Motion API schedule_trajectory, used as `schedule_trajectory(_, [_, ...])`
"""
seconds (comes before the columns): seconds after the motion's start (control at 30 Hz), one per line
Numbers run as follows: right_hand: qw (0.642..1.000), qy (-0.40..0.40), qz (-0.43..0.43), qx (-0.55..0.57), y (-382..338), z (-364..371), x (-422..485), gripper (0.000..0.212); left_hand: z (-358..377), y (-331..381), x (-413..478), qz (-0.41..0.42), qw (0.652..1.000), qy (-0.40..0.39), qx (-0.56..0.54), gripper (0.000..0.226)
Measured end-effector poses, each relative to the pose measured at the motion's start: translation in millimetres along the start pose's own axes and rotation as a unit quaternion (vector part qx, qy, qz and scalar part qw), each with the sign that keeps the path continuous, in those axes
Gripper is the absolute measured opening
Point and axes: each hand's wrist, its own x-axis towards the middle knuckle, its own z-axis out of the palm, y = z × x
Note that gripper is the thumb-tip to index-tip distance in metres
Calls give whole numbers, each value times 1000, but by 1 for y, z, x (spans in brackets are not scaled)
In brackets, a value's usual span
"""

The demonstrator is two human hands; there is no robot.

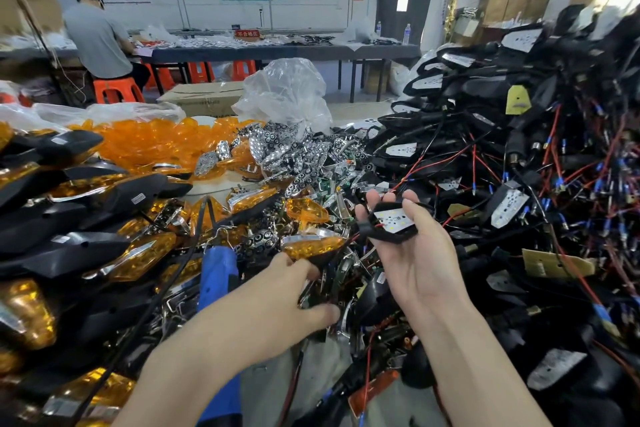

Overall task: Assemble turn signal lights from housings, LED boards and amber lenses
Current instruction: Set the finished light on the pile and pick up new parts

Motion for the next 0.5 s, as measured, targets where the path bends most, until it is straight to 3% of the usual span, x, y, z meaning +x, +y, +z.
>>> schedule_trajectory(0.13, [1000,-2,0,17,-6,-2,0,13,7,-1,3,21,999,-13,29,23])
schedule_trajectory(0.27, [998,15,-2,56,-13,-2,3,10,-7,-3,-5,31,990,36,-134,2])
schedule_trajectory(0.37, [997,33,-13,72,-19,-2,4,11,-30,-4,-15,46,974,127,-182,20])
schedule_trajectory(0.5, [998,33,-11,58,-15,-1,3,9,-43,-9,-25,60,978,168,-111,41])
